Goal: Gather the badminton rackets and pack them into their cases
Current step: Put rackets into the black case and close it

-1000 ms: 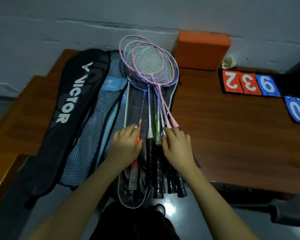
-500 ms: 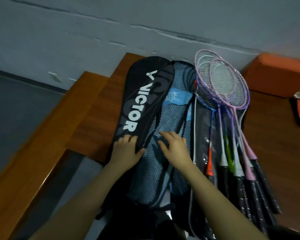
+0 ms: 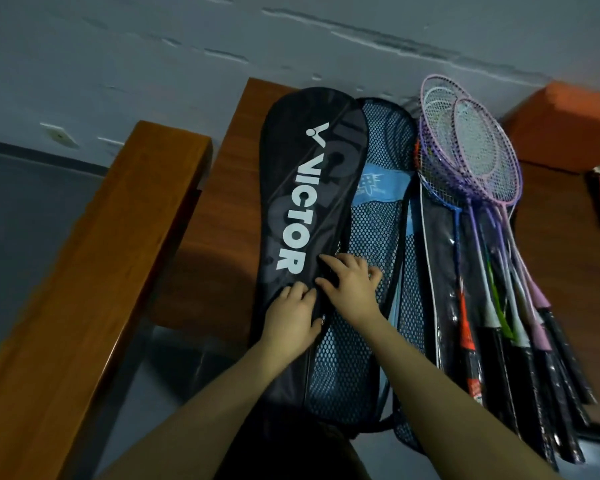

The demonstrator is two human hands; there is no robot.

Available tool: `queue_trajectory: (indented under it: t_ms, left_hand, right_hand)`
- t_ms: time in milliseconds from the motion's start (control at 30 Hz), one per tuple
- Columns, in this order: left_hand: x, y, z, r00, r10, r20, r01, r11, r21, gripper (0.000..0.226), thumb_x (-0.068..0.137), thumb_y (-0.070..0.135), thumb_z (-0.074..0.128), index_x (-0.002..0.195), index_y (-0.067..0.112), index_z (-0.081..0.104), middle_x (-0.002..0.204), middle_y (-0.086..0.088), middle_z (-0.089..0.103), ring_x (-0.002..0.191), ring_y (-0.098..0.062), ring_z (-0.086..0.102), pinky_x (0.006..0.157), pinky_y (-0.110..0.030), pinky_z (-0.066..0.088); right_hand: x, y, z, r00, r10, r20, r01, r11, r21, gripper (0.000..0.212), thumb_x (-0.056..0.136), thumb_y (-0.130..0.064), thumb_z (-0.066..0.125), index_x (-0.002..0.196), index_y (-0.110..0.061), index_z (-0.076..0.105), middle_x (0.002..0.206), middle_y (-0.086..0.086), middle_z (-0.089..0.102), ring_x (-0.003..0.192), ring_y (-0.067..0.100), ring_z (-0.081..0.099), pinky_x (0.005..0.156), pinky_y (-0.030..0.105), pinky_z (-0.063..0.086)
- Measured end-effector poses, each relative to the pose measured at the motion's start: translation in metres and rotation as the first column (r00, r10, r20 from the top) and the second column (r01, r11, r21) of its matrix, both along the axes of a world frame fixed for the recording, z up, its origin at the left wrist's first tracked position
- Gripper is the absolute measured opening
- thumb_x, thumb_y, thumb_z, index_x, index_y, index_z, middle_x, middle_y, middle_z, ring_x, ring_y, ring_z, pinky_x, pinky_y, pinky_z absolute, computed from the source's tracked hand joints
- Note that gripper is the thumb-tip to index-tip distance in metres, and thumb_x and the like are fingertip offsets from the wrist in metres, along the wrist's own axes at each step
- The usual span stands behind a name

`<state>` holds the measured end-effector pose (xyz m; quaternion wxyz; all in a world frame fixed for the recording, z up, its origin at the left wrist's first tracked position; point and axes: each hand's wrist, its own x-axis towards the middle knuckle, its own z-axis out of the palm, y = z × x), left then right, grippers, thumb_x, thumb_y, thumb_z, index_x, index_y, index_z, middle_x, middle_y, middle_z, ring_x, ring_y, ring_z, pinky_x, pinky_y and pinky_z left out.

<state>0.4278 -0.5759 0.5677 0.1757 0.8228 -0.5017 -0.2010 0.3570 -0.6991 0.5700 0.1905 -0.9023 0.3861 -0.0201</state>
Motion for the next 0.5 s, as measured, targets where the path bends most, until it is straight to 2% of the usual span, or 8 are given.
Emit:
queue_trajectory:
  t_ms: [100,200,267,367,500]
  left_hand:
    - [0.004,0.007,0.003,0.986,0.073,-0.151,-0.079,0.996,-0.038,0.048,0.084,0.016,0.057,0.131,0.012,0.049,0.115,-0.007,0.053,0.104,-0.025,0.054,0.084,-0.037,0.047]
    - [0.011,0.019,0.010,0.930,0.175,-0.323,-0.210,0.975,-0.074,0.041,0.082,0.006,0.057,0.122,0.014,0.057,0.103,-0.006,0.058,0.091,-0.022,0.059,0.081,-0.035,0.049]
    - [0.016,0.024,0.020,0.902,0.213,-0.375,-0.264,0.960,-0.092,0.040,0.082,0.005,0.055,0.120,0.020,0.059,0.100,-0.001,0.058,0.090,-0.015,0.059,0.083,-0.031,0.048]
    - [0.023,0.030,0.037,0.848,0.248,-0.469,-0.350,0.925,-0.144,0.042,0.084,0.003,0.055,0.119,0.026,0.059,0.100,0.007,0.059,0.089,-0.005,0.057,0.083,-0.021,0.046]
    - [0.034,0.039,0.061,0.777,0.233,-0.586,-0.431,0.874,-0.225,0.044,0.084,0.001,0.058,0.112,0.035,0.060,0.099,0.014,0.061,0.090,0.007,0.057,0.080,-0.007,0.043]
  right_hand:
    - [0.006,0.000,0.005,0.987,-0.095,0.128,0.085,0.993,0.084,0.034,0.084,-0.034,0.064,0.118,-0.034,0.060,0.117,-0.013,0.059,0.116,0.013,0.040,0.078,0.027,0.009]
    - [0.008,0.002,0.012,0.960,-0.133,0.246,0.080,0.973,0.215,0.033,0.084,-0.027,0.066,0.116,-0.034,0.061,0.107,-0.020,0.056,0.113,0.009,0.041,0.081,0.027,0.012]
    - [0.008,0.006,0.016,0.940,-0.141,0.311,0.058,0.964,0.260,0.035,0.085,-0.027,0.064,0.119,-0.034,0.060,0.109,-0.019,0.053,0.112,0.008,0.040,0.087,0.026,0.015]
    - [0.004,0.016,0.020,0.915,-0.171,0.366,0.079,0.964,0.253,0.044,0.087,-0.032,0.062,0.129,-0.035,0.050,0.116,-0.015,0.045,0.111,0.003,0.035,0.093,0.018,0.012]
    - [-0.001,0.031,0.020,0.870,-0.327,0.369,0.173,0.903,0.393,0.057,0.085,-0.041,0.062,0.136,-0.030,0.041,0.128,-0.010,0.048,0.121,0.007,0.040,0.102,0.032,0.014]
